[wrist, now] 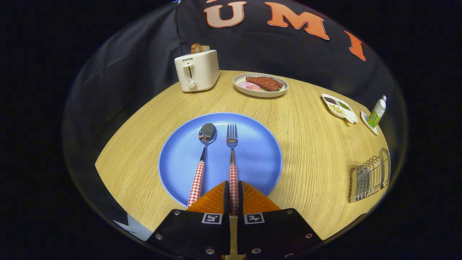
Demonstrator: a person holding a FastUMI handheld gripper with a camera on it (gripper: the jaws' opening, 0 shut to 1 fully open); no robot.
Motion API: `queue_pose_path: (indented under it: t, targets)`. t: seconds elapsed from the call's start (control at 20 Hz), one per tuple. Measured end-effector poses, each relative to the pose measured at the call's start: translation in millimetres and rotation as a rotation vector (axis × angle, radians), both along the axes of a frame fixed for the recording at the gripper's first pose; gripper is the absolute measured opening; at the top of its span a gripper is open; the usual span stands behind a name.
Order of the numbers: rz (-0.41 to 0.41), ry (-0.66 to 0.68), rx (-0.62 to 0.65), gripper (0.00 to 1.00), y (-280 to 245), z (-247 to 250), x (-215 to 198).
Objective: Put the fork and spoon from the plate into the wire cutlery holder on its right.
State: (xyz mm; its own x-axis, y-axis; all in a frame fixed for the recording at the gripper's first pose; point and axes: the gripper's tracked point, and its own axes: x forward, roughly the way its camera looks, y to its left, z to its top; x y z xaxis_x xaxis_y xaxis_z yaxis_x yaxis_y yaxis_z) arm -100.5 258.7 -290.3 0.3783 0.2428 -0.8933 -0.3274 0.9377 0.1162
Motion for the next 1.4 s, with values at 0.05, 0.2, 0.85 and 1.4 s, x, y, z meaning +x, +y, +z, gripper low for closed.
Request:
queue_pose_path:
  t: [0.05,0.2,0.85,1.4]
  targets:
    - [0.0,-0.018,-0.001,0.08,-4.5,7.9,5.1]
    - [0.006,-0.077,-0.017,0.08,-27.7,38.9,19.0]
    - [-0.16,-0.031,-0.166,0.08,-235.9,123.3,17.7]
    - [-0.039,0.249,-0.247,0.08,-303.2,133.1,-8.5]
